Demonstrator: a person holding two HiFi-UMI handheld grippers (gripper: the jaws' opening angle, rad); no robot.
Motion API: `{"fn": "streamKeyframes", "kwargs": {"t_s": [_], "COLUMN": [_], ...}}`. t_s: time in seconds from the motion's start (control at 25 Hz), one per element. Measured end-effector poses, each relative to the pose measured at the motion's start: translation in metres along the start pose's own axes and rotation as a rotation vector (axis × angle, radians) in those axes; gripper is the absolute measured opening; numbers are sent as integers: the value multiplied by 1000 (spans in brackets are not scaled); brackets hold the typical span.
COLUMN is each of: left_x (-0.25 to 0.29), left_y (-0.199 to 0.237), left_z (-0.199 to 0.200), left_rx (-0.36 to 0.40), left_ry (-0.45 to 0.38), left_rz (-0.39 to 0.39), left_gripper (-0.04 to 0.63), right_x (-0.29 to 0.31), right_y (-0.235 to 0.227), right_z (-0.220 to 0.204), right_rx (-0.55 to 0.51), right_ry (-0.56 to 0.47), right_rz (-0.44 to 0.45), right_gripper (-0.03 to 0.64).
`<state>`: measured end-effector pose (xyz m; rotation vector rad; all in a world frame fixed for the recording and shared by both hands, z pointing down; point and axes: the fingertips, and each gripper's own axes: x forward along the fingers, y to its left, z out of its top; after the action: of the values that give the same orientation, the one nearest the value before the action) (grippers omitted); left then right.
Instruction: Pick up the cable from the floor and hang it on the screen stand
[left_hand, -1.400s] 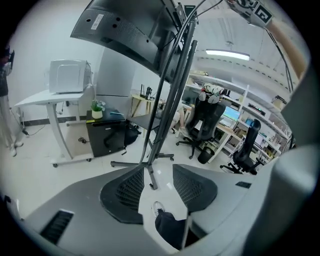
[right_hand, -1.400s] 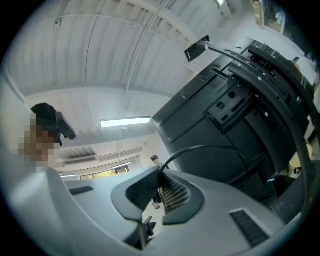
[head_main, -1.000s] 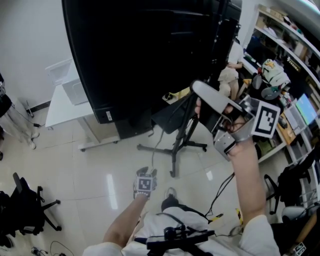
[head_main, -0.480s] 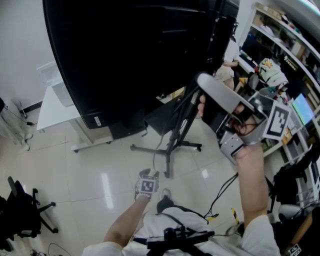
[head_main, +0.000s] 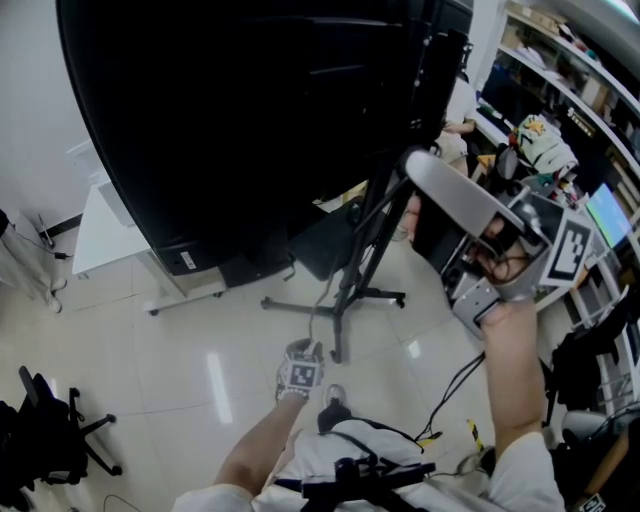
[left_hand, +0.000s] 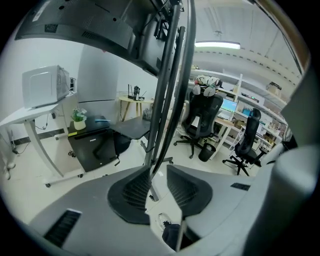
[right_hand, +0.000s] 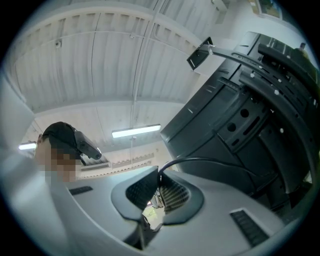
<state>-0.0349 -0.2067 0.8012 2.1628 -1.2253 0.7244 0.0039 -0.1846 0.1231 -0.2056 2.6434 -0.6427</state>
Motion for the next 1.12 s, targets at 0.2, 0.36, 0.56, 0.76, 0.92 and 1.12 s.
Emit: {"fn": "streamKeyframes", "kwargs": {"t_s": [0.2, 0.36, 0.56, 0.76, 0.92, 1.12], "left_x": [-1, -12, -49, -96, -131, -174], "left_y": [0, 1, -14, -12, -13, -23], "left_z": [5, 8, 55, 114, 152, 206], "left_rx": [14, -24, -95, -95, -74, 24], "left_ry": [-8, -19, -152, -232, -272, -325], "left_rz": [11, 1, -35, 27, 95, 138], "left_gripper": [15, 14, 14, 14, 14, 14], "right_x": [-4, -18, -70, -135, -182, -244], "right_y": [-5, -26, -104, -164, -200, -217], "right_z": [11, 16, 2, 9, 11, 3], "right_rx": [-12, -83, 32, 131, 128, 179], "right_ry": [-12, -13, -68, -232, -353, -552], "right_rz": [9, -57, -175, -254, -375, -456], "right_gripper": [29, 28, 26, 25, 25, 26]}}
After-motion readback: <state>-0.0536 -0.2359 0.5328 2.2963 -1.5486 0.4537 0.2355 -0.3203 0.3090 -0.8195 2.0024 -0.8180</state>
